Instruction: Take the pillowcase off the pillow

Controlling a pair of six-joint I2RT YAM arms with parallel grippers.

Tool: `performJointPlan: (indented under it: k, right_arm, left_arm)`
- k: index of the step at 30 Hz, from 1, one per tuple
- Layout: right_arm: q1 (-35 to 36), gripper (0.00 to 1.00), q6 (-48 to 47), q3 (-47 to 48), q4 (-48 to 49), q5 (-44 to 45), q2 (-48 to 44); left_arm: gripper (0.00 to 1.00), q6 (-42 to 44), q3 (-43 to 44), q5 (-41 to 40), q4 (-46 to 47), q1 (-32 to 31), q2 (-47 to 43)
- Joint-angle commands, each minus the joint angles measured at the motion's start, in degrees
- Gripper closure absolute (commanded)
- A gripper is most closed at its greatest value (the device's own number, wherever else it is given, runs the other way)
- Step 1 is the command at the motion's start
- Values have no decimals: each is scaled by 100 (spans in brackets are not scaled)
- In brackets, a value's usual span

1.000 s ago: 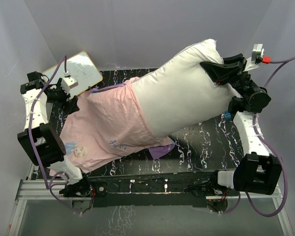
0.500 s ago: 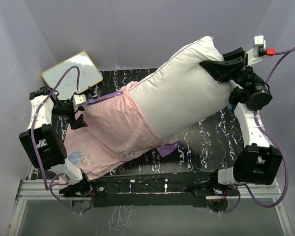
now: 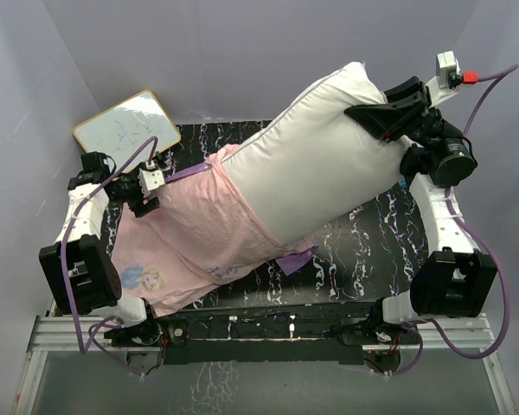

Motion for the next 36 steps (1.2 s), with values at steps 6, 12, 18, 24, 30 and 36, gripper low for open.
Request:
performJointPlan:
  k: [6,12,18,24,30,36]
  right_arm:
    - [39,92,-1702,149,-705,783,-729]
    - [-4,92,-4157,361,-3838,1759,-1381]
    - [-22,92,-5304,655,-6005,3838,-1637]
    - [-22,92,-5833,589,-6794,5437,-1894]
    - [-26,92,-6286,708,-7440,7251,-2089]
    - [-31,92,-6537,594,-7509,8094,-2305]
  left_arm:
    - [100,-221,506,-241,-967,105,137]
    - [100,-927,467,-406,-349,861,81]
    - [100,-883,359,-571,-320,1771,160]
    - [100,-519,-54,-743,-139,2655,63]
    - [100,-206,-86,-803,-98,3368,166]
    - [100,-98,-170,-894,-24,3658,262]
